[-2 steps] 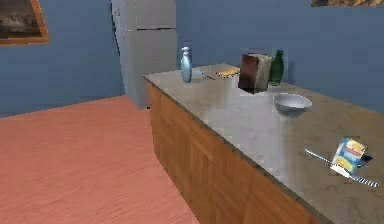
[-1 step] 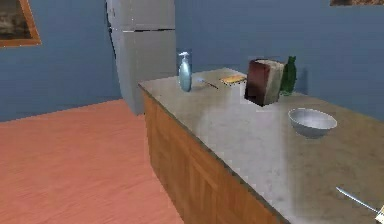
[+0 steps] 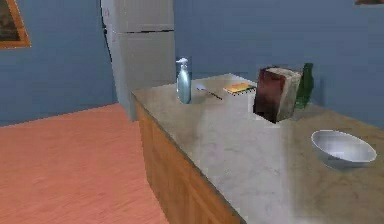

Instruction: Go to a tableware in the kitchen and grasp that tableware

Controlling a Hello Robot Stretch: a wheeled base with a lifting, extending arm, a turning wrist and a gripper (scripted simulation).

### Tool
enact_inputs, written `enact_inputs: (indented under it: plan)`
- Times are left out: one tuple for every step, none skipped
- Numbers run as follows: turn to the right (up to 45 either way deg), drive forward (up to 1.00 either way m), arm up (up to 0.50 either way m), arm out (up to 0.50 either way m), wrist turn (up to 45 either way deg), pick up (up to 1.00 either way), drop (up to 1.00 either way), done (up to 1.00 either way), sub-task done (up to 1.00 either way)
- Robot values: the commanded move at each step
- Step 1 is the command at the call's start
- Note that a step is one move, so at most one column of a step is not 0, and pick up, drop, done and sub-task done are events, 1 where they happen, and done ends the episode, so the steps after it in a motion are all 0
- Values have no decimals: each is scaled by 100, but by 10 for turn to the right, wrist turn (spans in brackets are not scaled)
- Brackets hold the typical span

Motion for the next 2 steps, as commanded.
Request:
enact_inputs:
  plan:
    - [-450,0,0,0,0,0,0,0,0]
    - [-450,0,0,0,0,0,0,0,0]
